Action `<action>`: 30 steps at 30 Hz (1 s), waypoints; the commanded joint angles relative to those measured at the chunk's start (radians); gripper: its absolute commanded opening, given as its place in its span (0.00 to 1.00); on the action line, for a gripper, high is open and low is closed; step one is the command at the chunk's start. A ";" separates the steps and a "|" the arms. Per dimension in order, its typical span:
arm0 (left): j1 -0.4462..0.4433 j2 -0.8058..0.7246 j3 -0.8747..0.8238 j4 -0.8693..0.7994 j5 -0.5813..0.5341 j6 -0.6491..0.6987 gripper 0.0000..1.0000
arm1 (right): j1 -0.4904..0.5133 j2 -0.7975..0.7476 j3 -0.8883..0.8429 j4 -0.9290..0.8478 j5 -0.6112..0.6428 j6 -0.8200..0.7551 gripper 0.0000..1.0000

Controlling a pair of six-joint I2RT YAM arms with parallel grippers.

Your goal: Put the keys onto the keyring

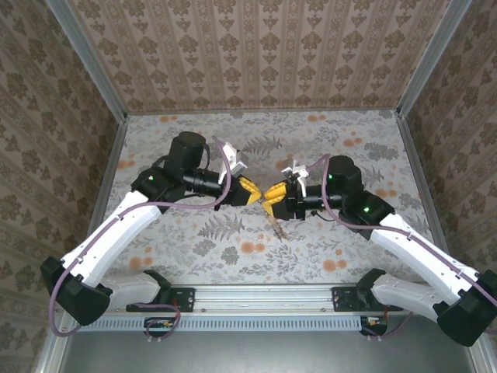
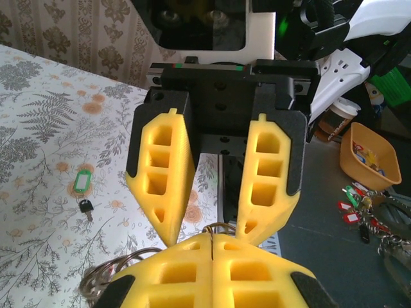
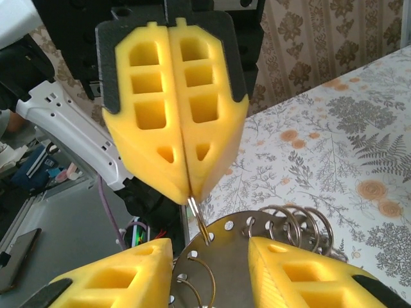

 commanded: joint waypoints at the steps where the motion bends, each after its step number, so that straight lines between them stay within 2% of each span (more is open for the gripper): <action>1: -0.011 -0.001 0.036 -0.012 0.049 0.034 0.00 | 0.005 0.011 0.029 0.045 -0.008 -0.005 0.37; 13: -0.015 0.012 0.048 -0.031 0.044 0.048 0.00 | 0.028 0.031 0.049 0.063 -0.020 -0.016 0.19; 20: -0.019 0.015 0.053 -0.025 0.037 0.045 0.00 | 0.029 0.033 0.054 0.054 -0.021 -0.027 0.00; 25: 0.003 -0.003 0.026 0.012 0.022 0.004 0.00 | 0.017 0.005 0.038 0.083 -0.002 -0.006 0.00; 28: 0.031 -0.040 -0.017 0.050 0.029 -0.047 0.16 | 0.003 -0.021 0.012 0.129 0.003 0.032 0.00; 30: 0.042 -0.064 -0.039 0.080 0.030 -0.077 0.22 | -0.001 -0.036 -0.011 0.158 0.018 0.059 0.00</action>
